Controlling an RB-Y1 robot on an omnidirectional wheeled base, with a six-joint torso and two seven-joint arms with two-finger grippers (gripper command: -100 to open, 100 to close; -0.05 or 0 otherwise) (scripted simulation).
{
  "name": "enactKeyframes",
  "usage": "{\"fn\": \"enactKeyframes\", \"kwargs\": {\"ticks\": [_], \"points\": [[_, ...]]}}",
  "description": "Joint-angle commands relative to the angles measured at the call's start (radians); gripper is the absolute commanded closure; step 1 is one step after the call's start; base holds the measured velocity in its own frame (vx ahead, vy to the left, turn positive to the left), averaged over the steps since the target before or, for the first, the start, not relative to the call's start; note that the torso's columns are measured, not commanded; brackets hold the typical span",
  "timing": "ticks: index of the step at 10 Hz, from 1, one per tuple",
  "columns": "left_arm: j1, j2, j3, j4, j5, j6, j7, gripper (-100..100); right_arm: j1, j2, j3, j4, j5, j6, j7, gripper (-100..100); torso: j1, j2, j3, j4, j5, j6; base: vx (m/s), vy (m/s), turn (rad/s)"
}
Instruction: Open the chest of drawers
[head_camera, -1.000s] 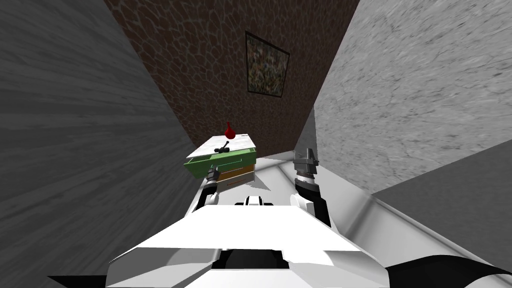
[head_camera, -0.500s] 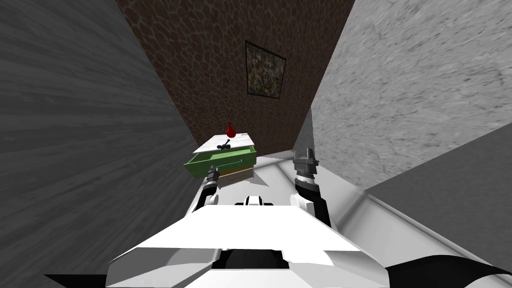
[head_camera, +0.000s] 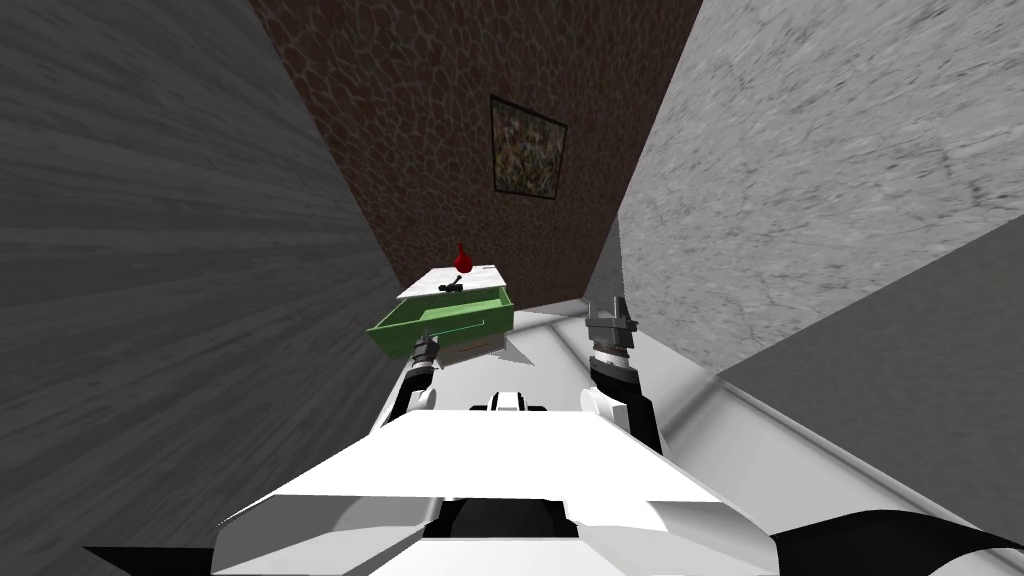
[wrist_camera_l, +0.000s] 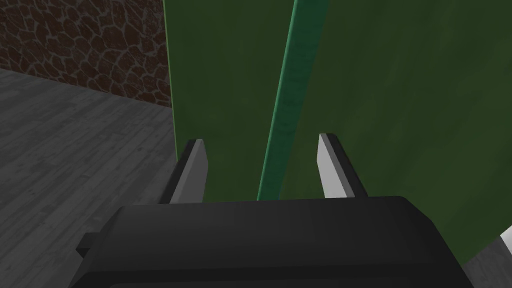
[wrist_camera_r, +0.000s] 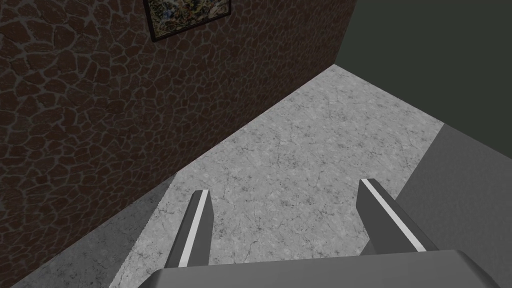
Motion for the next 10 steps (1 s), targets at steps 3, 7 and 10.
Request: {"fn": "enactKeyframes", "kwargs": {"ticks": [3,7,10], "points": [[-0.029,0.028,0.02,-0.075,0.012,0.113,0.007,-100,0.0,0.0,0.0,0.0,0.0,0.0,0.0,0,0.0,0.003,0.001,0.001,-0.001,-0.001,0.0,-0.017,0.019],[-0.05,0.05,0.036,-0.139,0.022,0.203,0.012,-100,0.0,0.0,0.0,0.0,0.0,0.0,0.0,0,-0.001,0.007,0.004,0.003,-0.001,-0.001,-0.024,-0.026,0.016],[-0.041,0.045,0.032,-0.125,0.021,0.193,0.011,0,0.0,0.0,0.0,0.0,0.0,0.0,0.0,0,-0.002,0.007,0.003,0.003,-0.002,-0.001,-0.004,-0.004,0.001]]}}
